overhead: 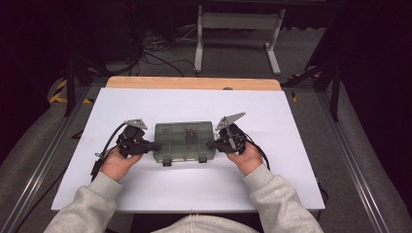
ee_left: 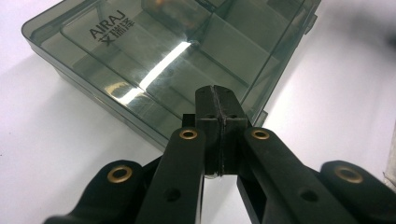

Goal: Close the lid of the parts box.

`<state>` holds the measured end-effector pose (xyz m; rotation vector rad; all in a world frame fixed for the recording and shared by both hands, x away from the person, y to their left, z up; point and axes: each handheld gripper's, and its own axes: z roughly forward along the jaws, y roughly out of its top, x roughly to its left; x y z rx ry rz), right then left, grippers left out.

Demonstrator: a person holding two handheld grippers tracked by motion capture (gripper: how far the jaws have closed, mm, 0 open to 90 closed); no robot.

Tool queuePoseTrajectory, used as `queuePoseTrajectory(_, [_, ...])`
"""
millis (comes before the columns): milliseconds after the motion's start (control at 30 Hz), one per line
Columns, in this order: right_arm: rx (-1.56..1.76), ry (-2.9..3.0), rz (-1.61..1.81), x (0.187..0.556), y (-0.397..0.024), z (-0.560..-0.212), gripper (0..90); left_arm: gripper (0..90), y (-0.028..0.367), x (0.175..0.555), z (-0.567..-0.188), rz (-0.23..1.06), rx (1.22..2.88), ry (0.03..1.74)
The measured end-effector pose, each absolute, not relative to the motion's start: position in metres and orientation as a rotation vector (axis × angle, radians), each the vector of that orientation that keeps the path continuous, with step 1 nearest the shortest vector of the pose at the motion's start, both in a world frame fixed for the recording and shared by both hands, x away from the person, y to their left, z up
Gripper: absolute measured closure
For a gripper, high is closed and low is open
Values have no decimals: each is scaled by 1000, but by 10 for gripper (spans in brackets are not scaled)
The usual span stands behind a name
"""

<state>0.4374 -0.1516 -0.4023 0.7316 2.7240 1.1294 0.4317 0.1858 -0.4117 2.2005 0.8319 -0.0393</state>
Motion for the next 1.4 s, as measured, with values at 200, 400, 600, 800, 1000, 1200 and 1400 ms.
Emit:
queuePoseTrajectory(200, [722, 2715, 1121, 436, -151, -403, 900, 891, 183, 428, -412, 18, 2210, 828])
queuePoseTrajectory(400, [709, 2701, 1121, 434, -151, -404, 900, 894, 184, 427, -414, 12, 2192, 844])
queuePoseTrajectory(600, [703, 2675, 1110, 431, -149, -405, 900, 895, 185, 427, -414, 18, 2188, 841])
queuePoseTrajectory(800, [703, 2660, 1114, 431, -147, -406, 900, 895, 182, 428, -417, 15, 2213, 854])
queuePoseTrajectory(1000, [678, 2650, 1060, 428, -142, -409, 900, 895, 182, 426, -418, 35, 2188, 861])
queuePoseTrajectory(1200, [706, 2662, 1072, 429, -144, -408, 896, 891, 183, 422, -417, 42, 2196, 842])
queuePoseTrajectory(1400, [683, 2661, 1103, 426, -147, -402, 888, 875, 190, 410, -412, -29, 2235, 745])
